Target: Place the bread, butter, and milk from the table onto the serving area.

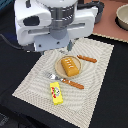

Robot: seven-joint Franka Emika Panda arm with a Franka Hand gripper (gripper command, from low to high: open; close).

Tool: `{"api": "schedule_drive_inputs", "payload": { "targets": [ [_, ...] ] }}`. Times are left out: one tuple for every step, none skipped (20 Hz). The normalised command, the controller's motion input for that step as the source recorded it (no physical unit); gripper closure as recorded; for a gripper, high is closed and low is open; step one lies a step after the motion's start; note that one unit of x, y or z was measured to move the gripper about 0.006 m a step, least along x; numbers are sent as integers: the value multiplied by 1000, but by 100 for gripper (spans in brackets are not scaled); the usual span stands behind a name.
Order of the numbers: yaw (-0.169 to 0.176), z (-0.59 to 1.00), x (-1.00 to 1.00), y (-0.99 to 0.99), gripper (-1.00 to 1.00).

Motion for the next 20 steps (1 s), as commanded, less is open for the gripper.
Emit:
{"api": "schedule_drive_inputs", "payload": {
  "targets": [
    [43,-194,-674,414,-100],
    [41,-194,-677,417,-100],
    [40,-209,-686,414,-100],
    [40,-226,-694,400,-100],
    [40,-249,-703,397,-100],
    [40,-263,-711,397,-100],
    [41,-280,-726,403,-100],
    [42,-294,-731,406,-100],
    [41,-303,-749,449,-100],
    [43,-266,-740,466,-100],
    [41,-240,-729,463,-100],
    [32,-220,-729,463,-100],
    [31,-220,-729,460,-100],
    [31,-223,-731,460,-100],
    [32,-231,-734,454,-100],
    [32,-234,-734,457,-100],
    [31,-234,-734,463,-100],
    [30,-229,-734,466,-100],
    [28,-229,-737,471,-100],
    [26,-229,-743,486,-100]
  ]
}}
